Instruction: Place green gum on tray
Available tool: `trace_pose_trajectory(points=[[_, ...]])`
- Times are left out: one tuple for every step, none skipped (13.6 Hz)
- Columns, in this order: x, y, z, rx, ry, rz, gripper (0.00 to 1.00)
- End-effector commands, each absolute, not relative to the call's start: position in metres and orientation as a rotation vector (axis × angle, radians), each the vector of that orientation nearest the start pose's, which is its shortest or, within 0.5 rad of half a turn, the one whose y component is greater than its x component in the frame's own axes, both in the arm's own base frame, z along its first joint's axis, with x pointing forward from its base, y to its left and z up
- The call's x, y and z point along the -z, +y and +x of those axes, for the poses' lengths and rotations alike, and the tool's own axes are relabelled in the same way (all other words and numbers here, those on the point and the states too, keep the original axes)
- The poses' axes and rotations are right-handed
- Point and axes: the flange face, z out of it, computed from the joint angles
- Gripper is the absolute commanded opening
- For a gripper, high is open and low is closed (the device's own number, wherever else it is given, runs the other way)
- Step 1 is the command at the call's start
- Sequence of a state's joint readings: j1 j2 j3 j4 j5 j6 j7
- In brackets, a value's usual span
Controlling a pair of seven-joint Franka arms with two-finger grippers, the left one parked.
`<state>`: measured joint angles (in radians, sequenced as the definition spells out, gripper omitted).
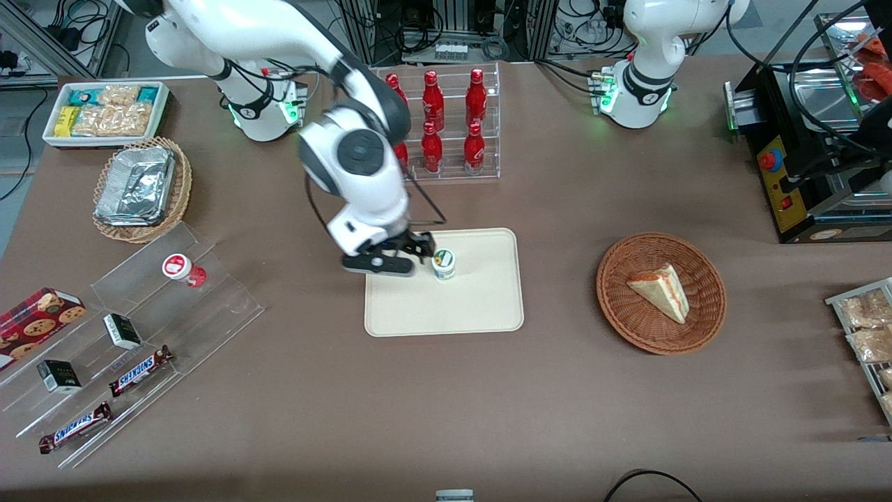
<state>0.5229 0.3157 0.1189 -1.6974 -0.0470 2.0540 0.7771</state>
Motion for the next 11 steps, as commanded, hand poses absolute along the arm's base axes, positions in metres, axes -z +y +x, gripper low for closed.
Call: trace_pose_trajectory(points=[[-0.454, 0.313, 0.518, -0.004, 0.099, -3.137, 1.00], [-0.465, 0.286, 0.522, -0.048, 0.047, -3.156, 1.00], [-0.478, 0.252, 0.529, -0.080, 0.030, -3.167, 1.00], [-0.492, 0.221, 0.532, -0.101, 0.015, -3.164, 1.00], [-0.503, 0.196, 0.534, -0.122, -0.007, -3.159, 1.00], [-0.513, 0.167, 0.537, -0.142, -0.021, -3.159, 1.00], [-0.519, 0.138, 0.541, -0.152, -0.011, -3.157, 1.00], [-0.521, 0.109, 0.546, -0.173, 0.006, -3.151, 1.00], [-0.527, 0.084, 0.549, -0.189, -0.001, -3.139, 1.00], [-0.538, 0.065, 0.551, -0.192, -0.035, -3.132, 1.00], [-0.545, 0.047, 0.553, -0.198, -0.045, -3.126, 1.00]])
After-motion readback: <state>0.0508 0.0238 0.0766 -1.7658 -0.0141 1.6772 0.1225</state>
